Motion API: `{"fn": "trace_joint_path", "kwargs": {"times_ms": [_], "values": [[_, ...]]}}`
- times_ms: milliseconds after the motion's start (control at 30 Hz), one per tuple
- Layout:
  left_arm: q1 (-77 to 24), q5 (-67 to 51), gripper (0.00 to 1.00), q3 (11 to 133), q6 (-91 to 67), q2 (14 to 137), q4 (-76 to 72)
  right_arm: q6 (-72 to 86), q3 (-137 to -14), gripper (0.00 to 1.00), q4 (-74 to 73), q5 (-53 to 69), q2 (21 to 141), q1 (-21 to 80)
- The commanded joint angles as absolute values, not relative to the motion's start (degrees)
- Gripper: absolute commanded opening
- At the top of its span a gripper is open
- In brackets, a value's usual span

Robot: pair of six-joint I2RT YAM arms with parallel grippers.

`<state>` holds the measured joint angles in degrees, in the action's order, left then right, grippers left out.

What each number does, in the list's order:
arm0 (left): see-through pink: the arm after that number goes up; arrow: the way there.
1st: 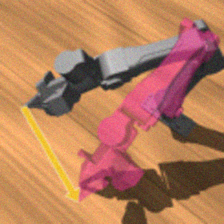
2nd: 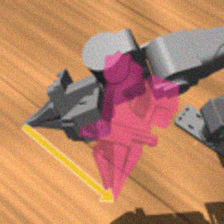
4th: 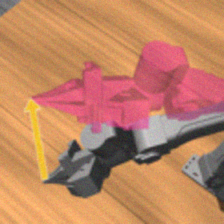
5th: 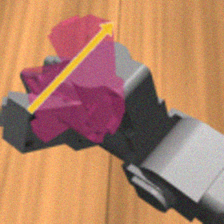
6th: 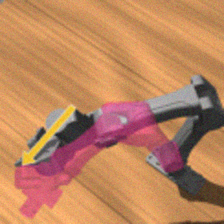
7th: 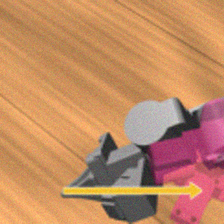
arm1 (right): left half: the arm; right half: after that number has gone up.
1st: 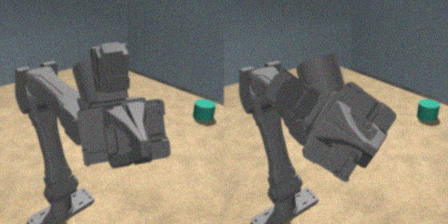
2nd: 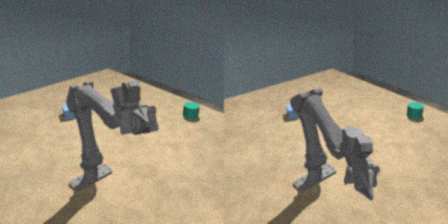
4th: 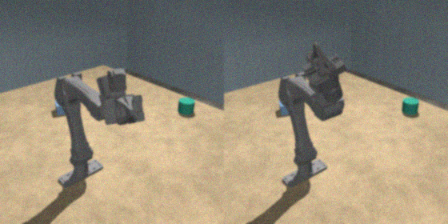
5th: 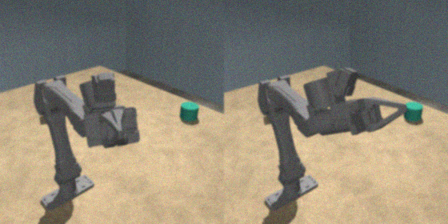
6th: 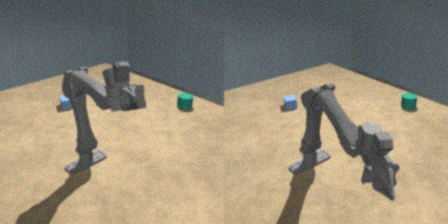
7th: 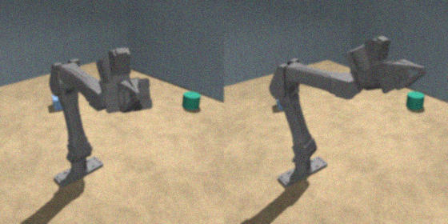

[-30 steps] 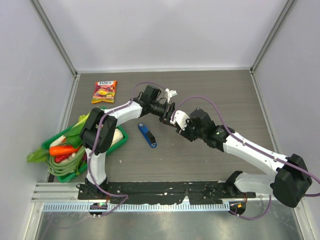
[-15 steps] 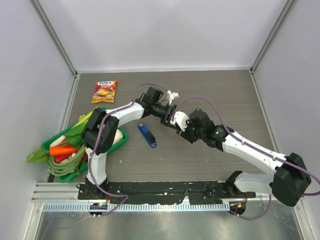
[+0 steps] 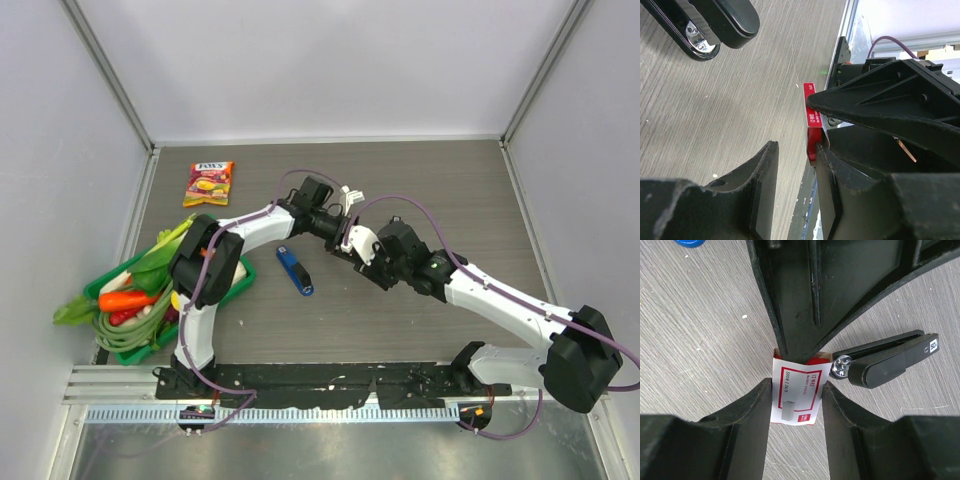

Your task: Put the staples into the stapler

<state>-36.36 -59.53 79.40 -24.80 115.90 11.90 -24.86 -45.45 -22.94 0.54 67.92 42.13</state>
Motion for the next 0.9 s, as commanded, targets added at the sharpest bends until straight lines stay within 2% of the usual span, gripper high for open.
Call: {"fn": "trace_joint_path", "kwargs": {"times_ms": [0,467,500,567,733,867], "values": [[-39.5,-59.4,0.39,80.6,-23.2,117.7,13.4,-23.7,-50.0,0.42,-10.4,2.4,66.5,42.5],[-40.5,-61.3,0.4,81.6,-23.2,119.1,14.1,-22.4,-50.2,0.43,-7.9,1.0,67.0,42.6],[-40.5,-61.4,0.38,81.7,-23.3,119.2,14.0,-22.3,-50.3,0.43,-8.0,0.7,67.0,42.5],[-40.5,-62.0,0.26,81.7,-23.6,119.2,13.8,-22.3,-50.2,0.43,-7.9,0.6,67.2,42.5],[-40.4,-62.7,0.18,81.7,-24.1,119.1,13.4,-23.0,-49.7,0.44,-8.4,0.4,68.1,42.6],[-40.3,-62.8,0.05,81.7,-23.9,119.2,13.5,-23.5,-49.4,0.44,-8.4,0.3,67.9,42.5]]}}
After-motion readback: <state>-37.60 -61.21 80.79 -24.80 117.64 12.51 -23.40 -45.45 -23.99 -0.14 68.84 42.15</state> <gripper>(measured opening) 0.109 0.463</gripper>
